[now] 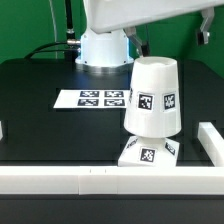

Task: Assemble lamp

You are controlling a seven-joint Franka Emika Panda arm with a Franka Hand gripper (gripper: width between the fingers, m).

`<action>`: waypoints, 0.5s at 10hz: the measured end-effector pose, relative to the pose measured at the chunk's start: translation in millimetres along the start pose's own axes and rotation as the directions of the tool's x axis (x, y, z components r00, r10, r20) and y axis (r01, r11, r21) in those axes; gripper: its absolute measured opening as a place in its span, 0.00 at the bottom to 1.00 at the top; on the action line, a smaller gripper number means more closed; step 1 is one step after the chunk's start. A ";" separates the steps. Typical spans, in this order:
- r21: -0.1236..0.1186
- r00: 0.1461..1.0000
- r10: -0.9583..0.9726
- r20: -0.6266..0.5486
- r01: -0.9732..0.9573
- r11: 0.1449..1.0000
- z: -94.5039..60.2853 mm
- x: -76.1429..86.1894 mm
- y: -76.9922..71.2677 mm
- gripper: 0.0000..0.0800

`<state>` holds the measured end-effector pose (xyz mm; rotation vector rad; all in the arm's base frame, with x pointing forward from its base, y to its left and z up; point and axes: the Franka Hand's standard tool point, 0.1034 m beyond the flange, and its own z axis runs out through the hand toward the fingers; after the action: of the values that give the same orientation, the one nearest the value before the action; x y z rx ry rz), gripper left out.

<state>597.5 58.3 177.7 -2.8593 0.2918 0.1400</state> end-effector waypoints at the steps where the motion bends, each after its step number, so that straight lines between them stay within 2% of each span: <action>1: -0.005 1.000 -0.001 0.029 0.001 1.000 -15.3 -3.0 -6.2 0.84; 2: -0.021 0.999 0.015 0.043 -0.014 1.000 -25.9 -2.1 -13.8 0.87; 3: -0.026 0.999 0.025 0.038 -0.024 0.999 -27.6 -1.5 -20.9 0.87; 5: -0.026 0.999 0.027 0.040 -0.026 0.999 -26.2 -1.1 -18.0 0.87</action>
Offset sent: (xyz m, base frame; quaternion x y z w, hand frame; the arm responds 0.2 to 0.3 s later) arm 0.0000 0.0000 0.0000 0.0000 0.0000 0.0000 1.0000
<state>602.0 68.5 207.5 -2.8745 0.3226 0.2073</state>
